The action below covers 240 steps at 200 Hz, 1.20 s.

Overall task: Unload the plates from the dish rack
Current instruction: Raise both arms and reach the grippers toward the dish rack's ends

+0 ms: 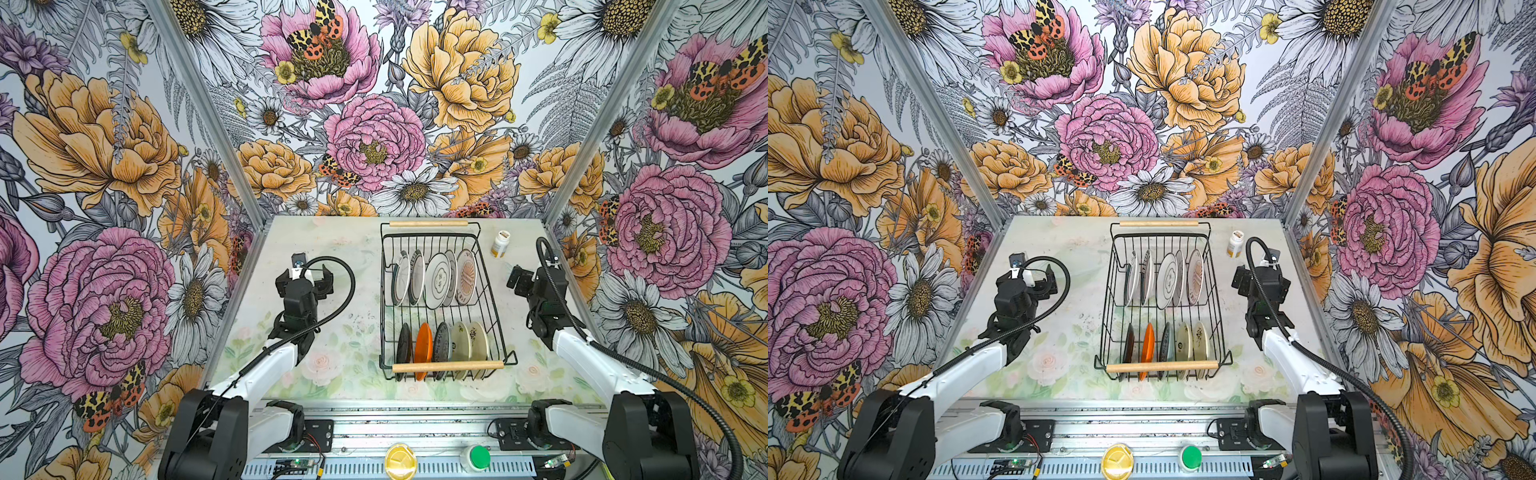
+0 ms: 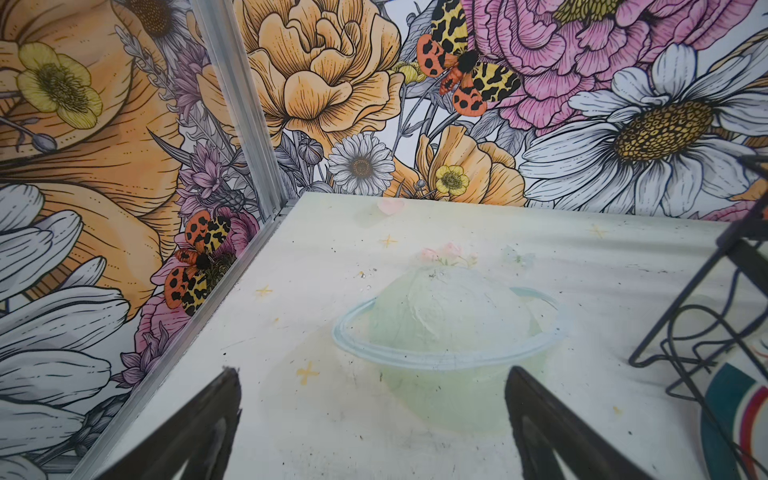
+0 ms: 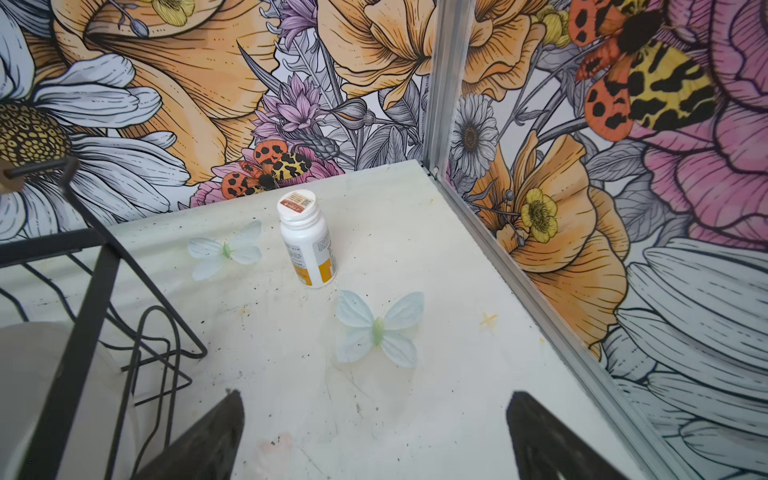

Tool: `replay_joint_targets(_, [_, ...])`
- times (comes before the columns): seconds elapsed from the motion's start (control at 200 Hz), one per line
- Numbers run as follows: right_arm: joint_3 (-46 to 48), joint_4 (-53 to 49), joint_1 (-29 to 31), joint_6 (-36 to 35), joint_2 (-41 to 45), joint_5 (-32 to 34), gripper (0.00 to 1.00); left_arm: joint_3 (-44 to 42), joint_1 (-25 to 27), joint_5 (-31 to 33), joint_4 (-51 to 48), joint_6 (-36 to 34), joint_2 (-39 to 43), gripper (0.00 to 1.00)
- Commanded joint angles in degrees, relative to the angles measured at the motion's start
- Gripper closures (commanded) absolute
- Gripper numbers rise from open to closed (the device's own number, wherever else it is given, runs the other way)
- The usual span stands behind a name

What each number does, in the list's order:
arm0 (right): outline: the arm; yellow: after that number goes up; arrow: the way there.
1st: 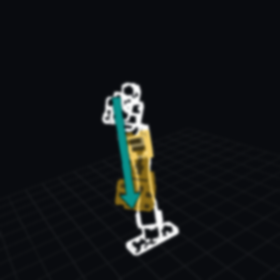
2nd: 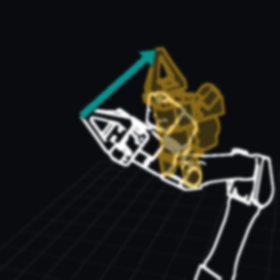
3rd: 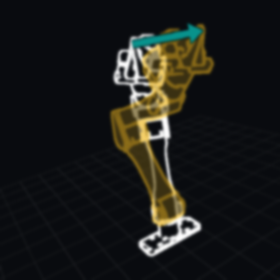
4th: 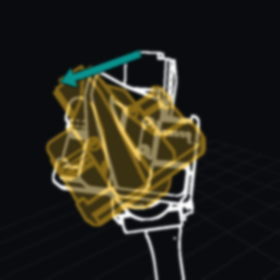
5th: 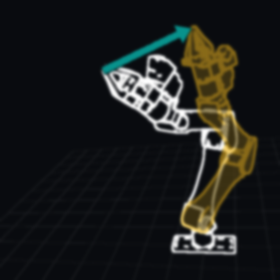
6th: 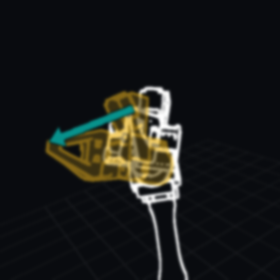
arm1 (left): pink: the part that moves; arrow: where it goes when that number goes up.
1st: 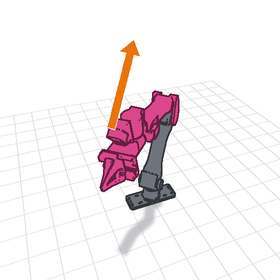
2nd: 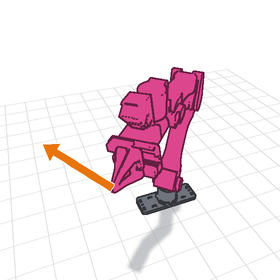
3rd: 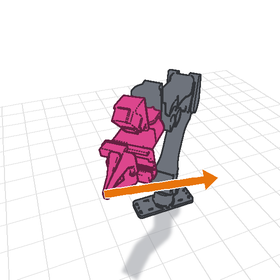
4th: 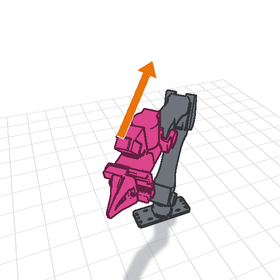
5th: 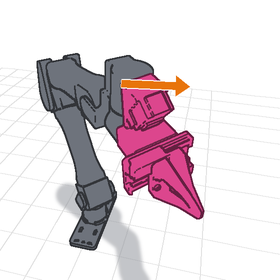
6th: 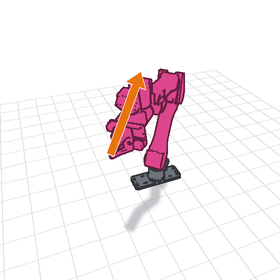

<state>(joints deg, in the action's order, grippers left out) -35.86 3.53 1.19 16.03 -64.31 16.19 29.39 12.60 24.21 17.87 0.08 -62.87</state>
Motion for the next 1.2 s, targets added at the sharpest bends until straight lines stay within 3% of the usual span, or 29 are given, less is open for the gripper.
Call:
replay_joint_targets(0.0, [-4.49, -11.39, 0.39, 6.55, 2.45, -5.44, 0.00, 4.56, 0.49, -0.37, -15.32, 6.03, 3.69, 0.01])
replay_joint_targets(0.26, [-12.48, -27.42, 0.39, 14.49, 4.57, -17.30, 0.00, 13.00, 3.96, -7.25, -32.20, 14.06, 5.52, 0.01])
replay_joint_targets(0.41, [-18.29, -36.89, 0.82, 17.15, 0.83, -26.64, 0.01, 21.21, 8.91, -7.67, -42.59, 16.93, -0.30, 0.01])
replay_joint_targets(0.545, [-21.39, -42.32, 1.86, 17.01, -0.81, -29.98, 0.00, 25.87, 12.61, -11.36, -46.85, 18.92, -4.54, 0.01])
replay_joint_targets(0.751, [-24.37, -47.91, 3.04, 14.91, -3.17, -29.63, 0.00, 30.90, 14.41, -20.32, -48.19, 20.40, -8.85, 0.01])
replay_joint_targets(0.951, [-23.11, -48.46, 3.11, 14.08, -3.95, -25.13, 0.00, 37.44, 15.73, -21.38, -52.11, 21.43, -14.81, 0.01])
replay_joint_targets(1.196, [-22.68, -49.22, 2.91, 13.16, -3.19, -25.24, 0.00, 46.60, 16.38, -24.72, -57.09, 22.29, -23.28, 0.01])
